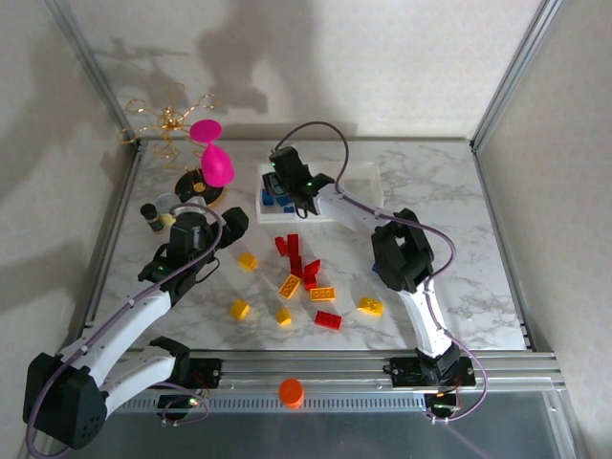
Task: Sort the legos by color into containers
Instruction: Place the lego in the container, then move the lego to the center of the table.
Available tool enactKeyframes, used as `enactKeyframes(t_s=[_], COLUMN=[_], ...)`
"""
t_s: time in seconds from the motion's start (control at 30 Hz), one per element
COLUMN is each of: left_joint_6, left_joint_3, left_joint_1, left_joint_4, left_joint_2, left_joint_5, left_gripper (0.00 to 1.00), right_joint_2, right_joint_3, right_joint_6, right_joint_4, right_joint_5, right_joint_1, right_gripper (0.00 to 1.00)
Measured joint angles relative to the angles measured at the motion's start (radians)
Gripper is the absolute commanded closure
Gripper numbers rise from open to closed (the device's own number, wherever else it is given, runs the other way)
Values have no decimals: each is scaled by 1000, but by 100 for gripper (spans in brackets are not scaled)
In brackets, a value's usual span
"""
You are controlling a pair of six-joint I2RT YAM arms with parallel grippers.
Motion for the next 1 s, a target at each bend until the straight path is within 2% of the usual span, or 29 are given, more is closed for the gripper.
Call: enactKeyframes(t_s=[0.2, 0.33, 0.53, 0.8, 1.0], left_joint_6=[12, 19, 17, -18, -32], left_joint_3=[14, 15, 14, -30, -39], left_joint_1=[-33, -87, -169, -237, -267], left_joint_4=[-1, -2, 8, 71, 77], left_joint_2=[-5, -1, 30, 60, 92], left_joint_5=[19, 22, 24, 24, 19], left_gripper=[0, 0, 0, 0, 0], right_joint_2=[-241, -403, -563, -682, -702], right_joint_3=[-237, -415, -663, -915, -989], right_joint_6=[57, 116, 196, 283, 291], right_joint_4=[21, 34, 23, -18, -44], right_joint_5=[-13, -27, -25, -50, -111], right_joint_1=[-6, -27, -53, -74, -128], right_gripper=[21, 20, 19, 16, 16])
